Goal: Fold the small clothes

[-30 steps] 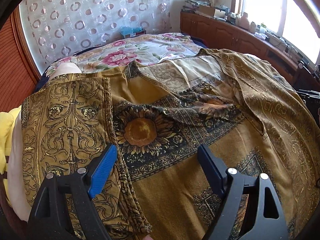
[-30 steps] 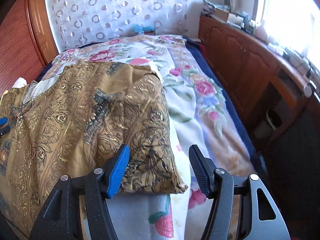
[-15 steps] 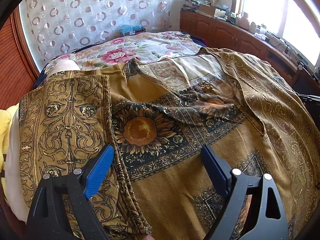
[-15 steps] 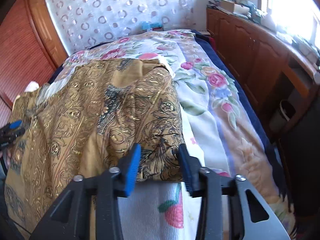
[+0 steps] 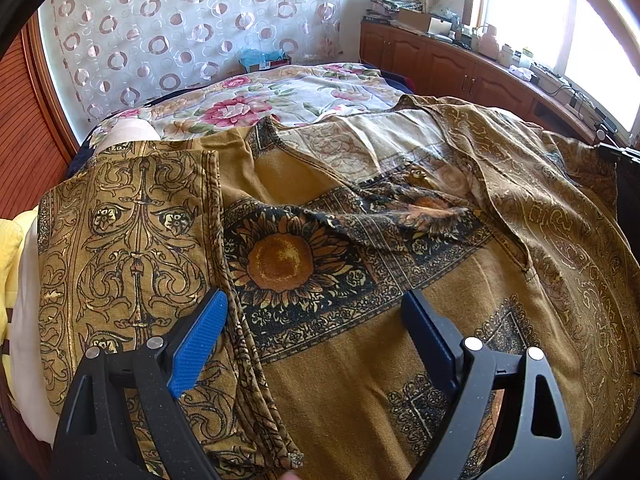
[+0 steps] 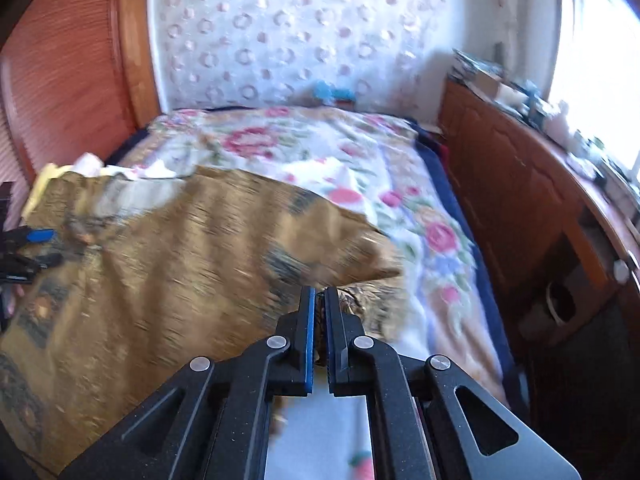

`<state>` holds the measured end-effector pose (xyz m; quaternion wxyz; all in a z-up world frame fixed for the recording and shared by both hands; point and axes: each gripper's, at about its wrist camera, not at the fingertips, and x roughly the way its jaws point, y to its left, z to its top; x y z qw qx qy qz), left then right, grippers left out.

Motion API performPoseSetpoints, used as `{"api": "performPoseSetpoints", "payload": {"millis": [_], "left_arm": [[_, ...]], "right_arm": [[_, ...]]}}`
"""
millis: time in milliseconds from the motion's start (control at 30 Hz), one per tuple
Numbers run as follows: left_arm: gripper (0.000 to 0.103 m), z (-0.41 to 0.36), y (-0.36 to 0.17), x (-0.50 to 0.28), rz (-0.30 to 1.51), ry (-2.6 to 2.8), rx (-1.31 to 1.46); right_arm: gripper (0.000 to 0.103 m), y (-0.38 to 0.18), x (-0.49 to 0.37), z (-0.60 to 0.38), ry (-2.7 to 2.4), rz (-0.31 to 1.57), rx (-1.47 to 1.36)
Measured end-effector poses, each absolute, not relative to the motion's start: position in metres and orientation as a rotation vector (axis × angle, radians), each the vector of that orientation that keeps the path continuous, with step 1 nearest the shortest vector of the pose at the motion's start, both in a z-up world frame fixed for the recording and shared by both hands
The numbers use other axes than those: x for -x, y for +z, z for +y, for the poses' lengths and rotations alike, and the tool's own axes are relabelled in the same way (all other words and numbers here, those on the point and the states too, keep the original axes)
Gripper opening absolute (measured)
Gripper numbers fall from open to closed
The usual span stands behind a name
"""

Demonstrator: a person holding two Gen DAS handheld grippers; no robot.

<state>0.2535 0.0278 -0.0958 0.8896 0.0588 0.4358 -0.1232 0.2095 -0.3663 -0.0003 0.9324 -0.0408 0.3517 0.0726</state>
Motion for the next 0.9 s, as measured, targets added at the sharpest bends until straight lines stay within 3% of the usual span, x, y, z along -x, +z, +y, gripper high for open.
{"api": "performPoseSetpoints", "payload": {"millis": [533, 667, 767, 900], "left_arm": [[0.089, 0.030, -0.072, -0.238, 0.824, -0.290, -0.093], [0.089, 0.030, -0.057, -0.228, 0.775, -0.294, -0.066], [0.089, 0.028, -0.051, -0.223, 0.753, -0.297, -0.060], [0.089, 0.024, -0.045, -0.220, 0.736, -0.306, -0.051]], "right_arm": [[0.005, -0.058, -0.197, -0.332, 0.285, 0.845, 0.012], [0.014, -0.039, -0.196, -0.334, 0.271, 0.814, 0.004], [0.033, -0.024, -0.190, -0.336, 0.240, 0.765, 0.006], [0.038, -0.021, -0.198, -0.345, 0.175, 0.749, 0.010]]}}
